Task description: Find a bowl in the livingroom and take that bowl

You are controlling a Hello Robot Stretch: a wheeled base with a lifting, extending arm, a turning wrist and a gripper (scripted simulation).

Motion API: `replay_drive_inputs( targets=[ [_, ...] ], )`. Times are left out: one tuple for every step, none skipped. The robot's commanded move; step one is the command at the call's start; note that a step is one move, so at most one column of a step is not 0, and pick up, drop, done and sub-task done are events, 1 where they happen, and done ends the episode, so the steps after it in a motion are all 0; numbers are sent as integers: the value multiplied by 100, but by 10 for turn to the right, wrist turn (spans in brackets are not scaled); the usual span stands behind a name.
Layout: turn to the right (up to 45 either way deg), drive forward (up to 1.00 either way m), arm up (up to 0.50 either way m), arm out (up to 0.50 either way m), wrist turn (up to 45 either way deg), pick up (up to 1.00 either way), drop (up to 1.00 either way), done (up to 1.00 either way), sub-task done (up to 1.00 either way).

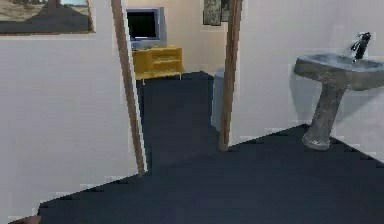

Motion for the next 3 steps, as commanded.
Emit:
replay_drive_inputs(
  targets=[
    [0,100,0,0,0,0,0,0,0],
    [0,95,0,0,0,0,0,0,0],
    [-390,0,0,0,0,0,0,0,0]
  ],
)
